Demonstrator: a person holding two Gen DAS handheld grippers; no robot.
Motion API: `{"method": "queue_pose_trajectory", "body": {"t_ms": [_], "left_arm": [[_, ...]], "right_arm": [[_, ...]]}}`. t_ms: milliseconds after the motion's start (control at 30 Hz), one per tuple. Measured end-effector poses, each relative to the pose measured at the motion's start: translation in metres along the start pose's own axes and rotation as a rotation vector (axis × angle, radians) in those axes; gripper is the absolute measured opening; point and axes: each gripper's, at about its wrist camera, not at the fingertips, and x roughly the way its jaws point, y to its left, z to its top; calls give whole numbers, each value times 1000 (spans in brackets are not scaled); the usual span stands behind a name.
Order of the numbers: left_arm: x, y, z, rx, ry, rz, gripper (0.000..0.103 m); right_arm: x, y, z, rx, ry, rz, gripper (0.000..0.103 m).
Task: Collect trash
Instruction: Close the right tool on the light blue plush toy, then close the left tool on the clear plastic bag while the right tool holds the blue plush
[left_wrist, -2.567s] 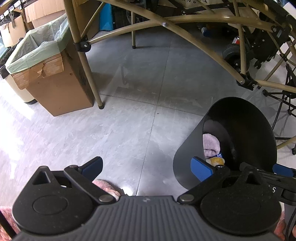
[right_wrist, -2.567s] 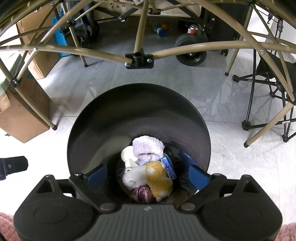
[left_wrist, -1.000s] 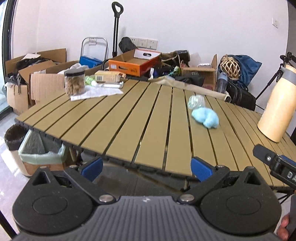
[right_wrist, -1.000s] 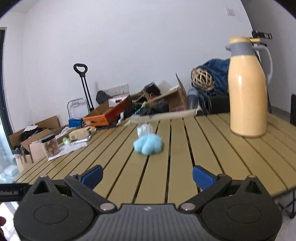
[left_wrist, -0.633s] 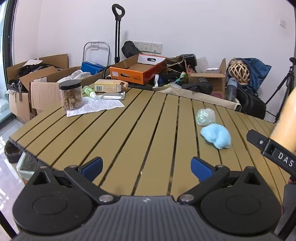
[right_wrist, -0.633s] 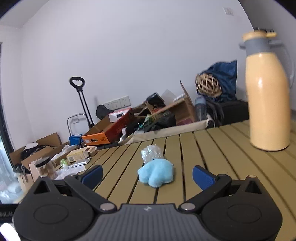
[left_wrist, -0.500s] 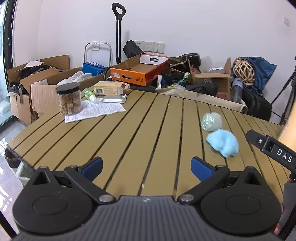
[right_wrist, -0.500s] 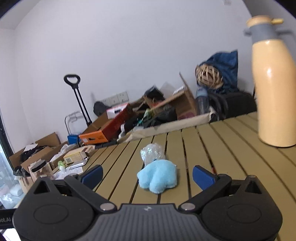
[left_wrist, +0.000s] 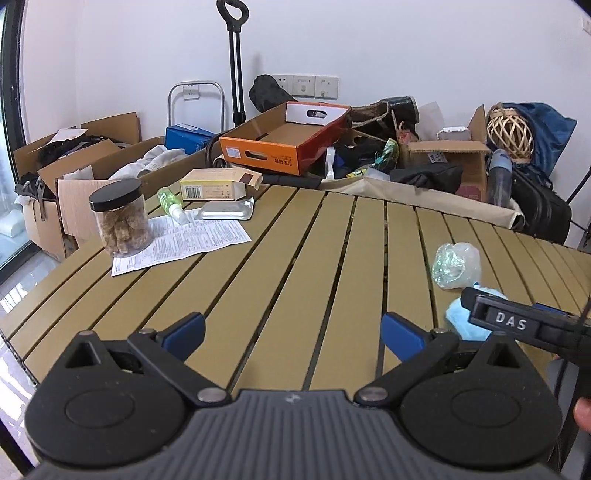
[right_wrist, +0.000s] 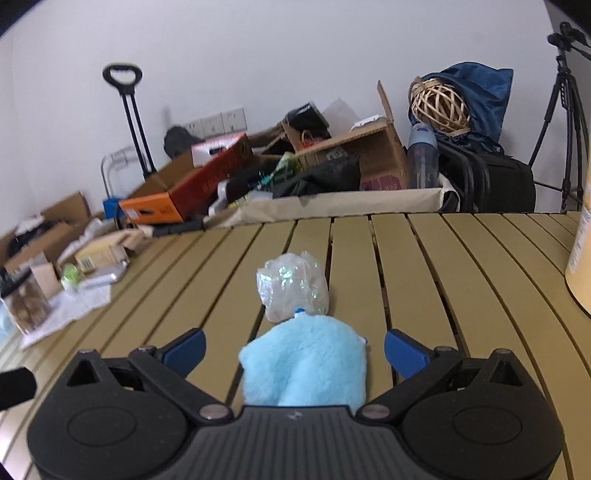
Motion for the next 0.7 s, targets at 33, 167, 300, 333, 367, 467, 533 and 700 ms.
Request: {"method": "queue_pose_trajectory", "body": {"t_ms": [33,167,300,333,367,467,533,700], "left_arm": [[2,0,0,3,2,3,103],[11,2,0,1,18,5,103],[18,3,-1,-2,40,2,103],[18,4,-2,-4,44,2,103],[19,5,-2,-5,48,2,103],[21,6,-3,-10,58,0,103],[22,6,-3,-13,61,1,103],[22,0,-5,-11,77,-1,103]], "right_arm": [[5,1,0,-1,18,-3,103],[12,1,0,-2,54,-10,103],[21,1,-3,-9,90,-29,96],[23,1,-3,-8,98,-26,95],[23,1,-4,-11,99,-24,94],[24,4,-5,-35,102,-26,88],[26,6,-6,-50,110,-31,86],[27,6,-8,-56,116,-35,79]]}}
